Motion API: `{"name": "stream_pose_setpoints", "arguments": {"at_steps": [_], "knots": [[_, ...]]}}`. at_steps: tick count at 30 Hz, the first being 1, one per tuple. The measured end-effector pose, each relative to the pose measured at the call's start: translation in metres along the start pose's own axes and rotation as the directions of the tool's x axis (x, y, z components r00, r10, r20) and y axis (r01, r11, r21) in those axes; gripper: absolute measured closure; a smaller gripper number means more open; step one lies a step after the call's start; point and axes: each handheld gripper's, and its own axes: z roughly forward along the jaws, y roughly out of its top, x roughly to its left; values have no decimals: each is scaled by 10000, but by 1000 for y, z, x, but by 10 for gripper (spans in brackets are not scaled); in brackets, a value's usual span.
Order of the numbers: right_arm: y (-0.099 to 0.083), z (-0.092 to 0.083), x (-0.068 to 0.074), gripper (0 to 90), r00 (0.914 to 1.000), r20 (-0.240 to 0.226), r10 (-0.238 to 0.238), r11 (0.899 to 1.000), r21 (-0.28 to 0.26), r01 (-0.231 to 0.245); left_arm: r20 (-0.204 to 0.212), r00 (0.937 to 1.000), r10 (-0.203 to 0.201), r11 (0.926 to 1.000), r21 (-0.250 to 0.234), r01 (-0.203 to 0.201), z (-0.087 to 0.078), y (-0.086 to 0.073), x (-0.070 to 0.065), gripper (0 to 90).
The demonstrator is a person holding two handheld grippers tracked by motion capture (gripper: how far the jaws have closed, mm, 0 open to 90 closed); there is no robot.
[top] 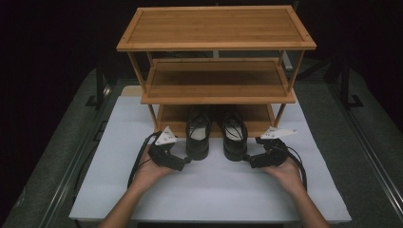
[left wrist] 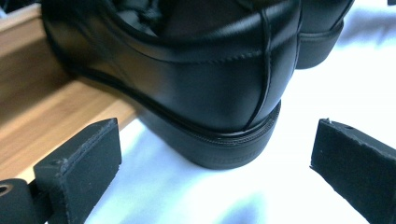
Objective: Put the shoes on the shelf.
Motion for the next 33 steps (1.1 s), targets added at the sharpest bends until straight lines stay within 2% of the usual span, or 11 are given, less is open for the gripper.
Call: {"name": "stream_pose_setpoints", "arguments": {"at_steps": [2, 5, 8, 11, 13, 15, 17, 18, 22, 25, 33], "knots": [[-3, 8, -1, 23, 10000, 40, -1, 9996, 285, -1, 22, 10000, 23, 9999, 100, -23, 8, -1, -1, 0], [-6, 19, -3, 23, 9994, -293, 157, 9991, 388, -145, 44, 10000, 62, 9996, 262, -63, 18, -4, -1, 0], [-8, 27, -3, 20, 9998, -165, 101, 9982, 600, -91, 71, 9999, 128, 9992, 384, -130, 25, -5, -2, 0], [-9, 34, -4, 20, 9998, -191, 39, 9973, 734, -25, -75, 9999, 133, 9991, 406, -129, 32, -6, -3, 0], [-11, 38, -6, 20, 9997, -218, 89, 9967, 814, -71, -107, 9999, 102, 9982, 585, -96, 34, -6, -2, 0], [-12, 42, -6, 20, 9996, -271, 89, 9962, 866, -66, -101, 9999, 108, 9985, 532, -102, 34, -5, -2, 0], [-13, 47, -5, 20, 9992, -393, -23, 9959, 906, 59, -74, 9999, 81, 9979, 650, -76, 35, -5, -1, 0], [-12, 50, -3, 21, 9995, -267, -155, 9939, 1083, 184, -66, 9999, 113, 9971, 759, -108, 36, -5, -1, 0], [-11, 51, -1, 52, 9994, -228, -275, 9935, 1102, 298, -219, 9990, 383, 9895, 1406, -348, 43, -2, -3, 40], [-11, 51, 0, 62, 9997, -176, -186, 9945, 1026, 203, -160, 9994, 306, 9897, 1402, -281, 44, -1, -2, 36], [-8, 56, 9, 73, 9988, -344, -353, 9943, 998, 385, -158, 9994, 319, 9893, 1428, -293, 47, 2, -6, 37]]}}
